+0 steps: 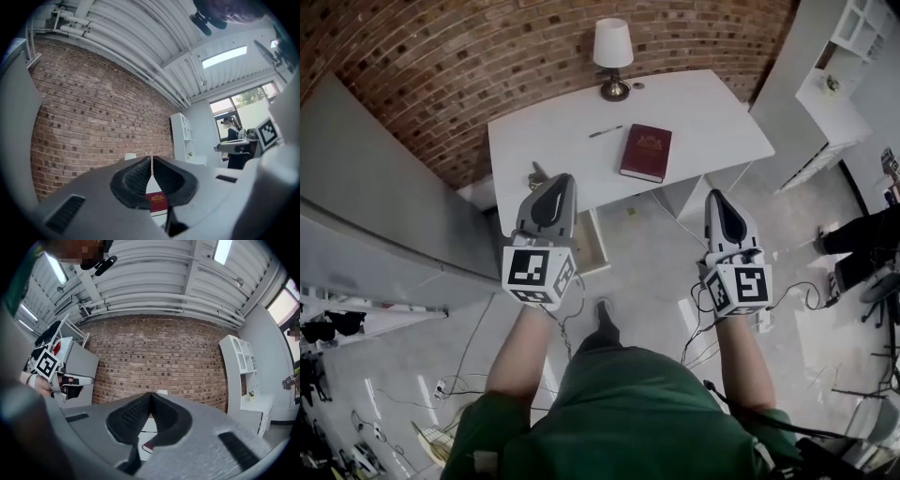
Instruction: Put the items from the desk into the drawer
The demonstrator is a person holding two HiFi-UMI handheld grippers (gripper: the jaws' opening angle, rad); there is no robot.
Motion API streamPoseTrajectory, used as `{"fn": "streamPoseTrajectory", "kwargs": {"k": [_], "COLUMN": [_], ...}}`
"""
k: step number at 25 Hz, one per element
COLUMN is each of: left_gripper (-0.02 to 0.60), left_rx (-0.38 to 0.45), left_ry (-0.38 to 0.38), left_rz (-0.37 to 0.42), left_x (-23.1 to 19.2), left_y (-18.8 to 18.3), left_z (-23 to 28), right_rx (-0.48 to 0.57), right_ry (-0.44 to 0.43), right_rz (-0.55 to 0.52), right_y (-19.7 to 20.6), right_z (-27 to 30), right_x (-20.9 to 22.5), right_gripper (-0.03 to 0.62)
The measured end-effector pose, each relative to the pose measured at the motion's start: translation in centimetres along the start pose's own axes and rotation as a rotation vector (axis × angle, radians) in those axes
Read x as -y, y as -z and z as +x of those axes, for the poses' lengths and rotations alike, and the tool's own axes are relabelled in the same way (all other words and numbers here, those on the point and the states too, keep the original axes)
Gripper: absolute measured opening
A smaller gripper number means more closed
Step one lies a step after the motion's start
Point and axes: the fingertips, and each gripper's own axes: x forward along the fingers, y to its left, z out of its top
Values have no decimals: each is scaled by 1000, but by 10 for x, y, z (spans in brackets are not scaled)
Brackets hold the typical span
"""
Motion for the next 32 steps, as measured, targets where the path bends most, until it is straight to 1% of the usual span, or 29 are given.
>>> {"fn": "streamPoseTrajectory", "kwargs": {"k": [6,12,15,18,22,25,29,32], "left_gripper": [11,11,11,12,11,11,11,11], "left_rx": [-22,-38,-51,-45,-60,-74,-106,-132], "left_ry": [16,50,74,91,101,107,107,92], "left_rz": [-12,-51,-45,-32,-40,-37,-17,-18], "left_x": [-60,-97,-105,-108,-115,-116,-112,-106], "left_y": [21,42,50,54,62,69,78,87], "left_z": [40,72,87,98,105,118,132,143], "right_rx": [-48,-88,-116,-145,-164,-170,-186,-180], "right_ry": [10,50,52,43,48,50,50,26], "right_rz": [-25,-49,-53,-50,-33,-11,48,81], "right_y": [10,20,30,39,50,62,87,100], "right_z": [65,112,129,141,151,161,176,196], "right_x": [-12,-18,-19,-20,-20,-9,9,21], "right_gripper": [4,3,3,3,4,3,4,3]}}
